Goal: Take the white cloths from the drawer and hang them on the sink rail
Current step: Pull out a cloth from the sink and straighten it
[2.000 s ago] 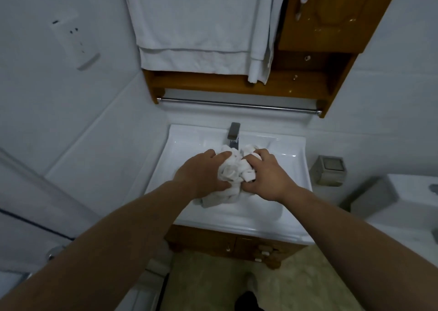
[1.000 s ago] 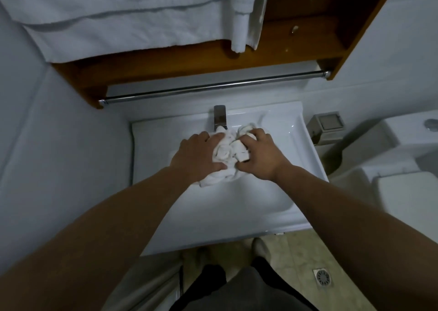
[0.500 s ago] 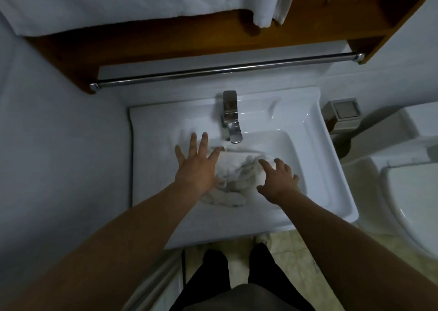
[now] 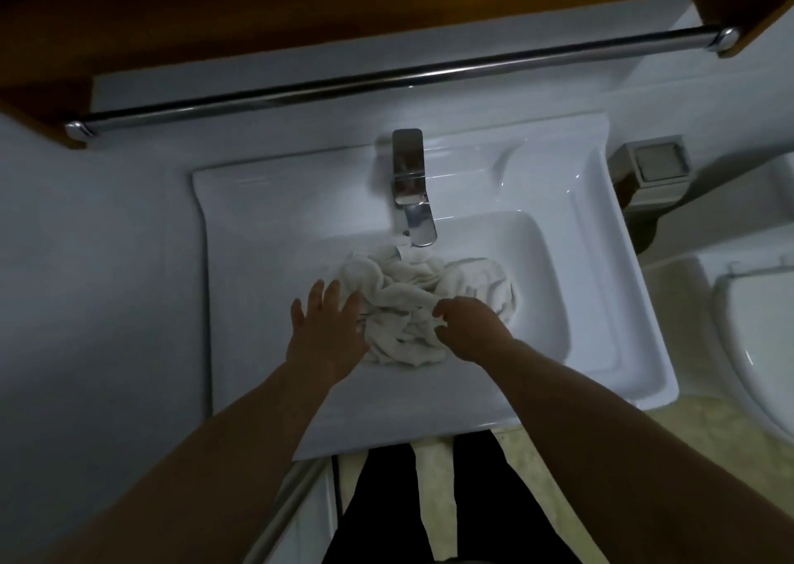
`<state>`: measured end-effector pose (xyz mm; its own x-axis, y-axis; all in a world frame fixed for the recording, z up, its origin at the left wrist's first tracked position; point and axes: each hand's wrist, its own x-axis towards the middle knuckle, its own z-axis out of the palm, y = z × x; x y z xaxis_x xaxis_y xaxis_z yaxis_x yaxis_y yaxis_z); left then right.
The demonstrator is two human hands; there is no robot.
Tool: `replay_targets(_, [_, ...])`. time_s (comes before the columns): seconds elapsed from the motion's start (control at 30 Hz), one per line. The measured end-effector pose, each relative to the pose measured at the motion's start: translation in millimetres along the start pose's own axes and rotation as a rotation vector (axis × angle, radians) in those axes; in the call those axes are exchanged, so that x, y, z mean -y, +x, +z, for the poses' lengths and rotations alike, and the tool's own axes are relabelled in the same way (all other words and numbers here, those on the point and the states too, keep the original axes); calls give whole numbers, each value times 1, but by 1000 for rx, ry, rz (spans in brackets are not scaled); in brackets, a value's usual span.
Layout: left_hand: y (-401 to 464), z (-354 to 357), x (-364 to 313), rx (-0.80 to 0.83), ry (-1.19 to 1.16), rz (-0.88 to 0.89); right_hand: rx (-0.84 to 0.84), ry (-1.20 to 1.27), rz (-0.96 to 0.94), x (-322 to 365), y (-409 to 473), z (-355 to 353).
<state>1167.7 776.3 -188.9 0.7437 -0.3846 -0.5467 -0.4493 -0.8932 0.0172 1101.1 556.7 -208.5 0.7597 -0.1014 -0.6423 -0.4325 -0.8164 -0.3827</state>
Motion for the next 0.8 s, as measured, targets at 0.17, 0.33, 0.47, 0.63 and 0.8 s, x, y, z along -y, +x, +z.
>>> replay_targets(0.17, [19,31,3,33,-43,-21,59,-2,-43,12,34,41])
replay_targets(0.33, [36,55,3,47,-148,-47,7,-59,-59,24,61,63])
replay_targets(0.47, [39,65,-1,36,-221,-24,-17,-178,-30,23,68,69])
replay_targets(0.63, [30,61,2,54,-255,-44,-56,-144,-67,23,59,63])
replay_targets(0.8, [14,28,2,-6,-342,-59,-80,-24,-204,42,35,28])
